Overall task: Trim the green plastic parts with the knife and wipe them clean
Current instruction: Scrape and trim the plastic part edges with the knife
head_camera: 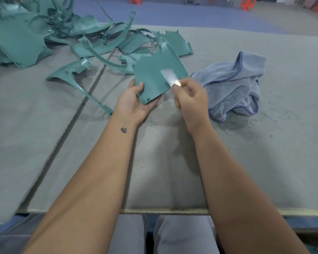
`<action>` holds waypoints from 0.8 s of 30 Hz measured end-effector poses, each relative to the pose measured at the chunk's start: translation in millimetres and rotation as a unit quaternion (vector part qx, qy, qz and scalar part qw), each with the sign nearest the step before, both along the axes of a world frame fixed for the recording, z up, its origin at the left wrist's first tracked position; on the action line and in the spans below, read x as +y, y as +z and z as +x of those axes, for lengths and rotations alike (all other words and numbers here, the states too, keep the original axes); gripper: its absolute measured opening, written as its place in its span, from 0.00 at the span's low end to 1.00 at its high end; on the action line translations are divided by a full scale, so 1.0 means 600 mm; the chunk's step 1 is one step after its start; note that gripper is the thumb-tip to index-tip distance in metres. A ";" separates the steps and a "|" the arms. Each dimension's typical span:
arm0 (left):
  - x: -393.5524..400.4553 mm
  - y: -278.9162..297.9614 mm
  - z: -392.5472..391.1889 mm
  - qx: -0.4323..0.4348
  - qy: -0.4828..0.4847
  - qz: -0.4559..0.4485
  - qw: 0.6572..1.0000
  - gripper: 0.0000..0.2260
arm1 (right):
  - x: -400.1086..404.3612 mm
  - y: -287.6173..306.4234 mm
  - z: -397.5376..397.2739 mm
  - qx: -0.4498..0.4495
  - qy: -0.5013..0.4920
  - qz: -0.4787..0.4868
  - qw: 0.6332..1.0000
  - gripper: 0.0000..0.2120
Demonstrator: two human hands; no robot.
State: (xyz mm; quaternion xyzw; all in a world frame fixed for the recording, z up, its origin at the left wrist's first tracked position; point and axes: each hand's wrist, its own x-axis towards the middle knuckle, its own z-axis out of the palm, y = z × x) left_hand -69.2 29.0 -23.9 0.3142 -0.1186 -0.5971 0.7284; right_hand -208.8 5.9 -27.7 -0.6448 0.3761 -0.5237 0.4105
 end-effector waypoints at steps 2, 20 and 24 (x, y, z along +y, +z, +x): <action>0.000 0.001 0.007 -0.042 0.007 -0.004 0.999 0.16 | 0.001 0.005 -0.006 -0.039 -0.084 -0.039 0.995 0.09; 0.029 0.021 0.064 -0.165 0.117 0.089 0.975 0.10 | -0.018 0.015 -0.018 -0.251 0.042 0.195 0.947 0.07; 0.024 0.022 0.056 -0.326 0.111 0.132 0.929 0.12 | -0.020 0.013 -0.025 -0.271 0.181 0.253 0.911 0.05</action>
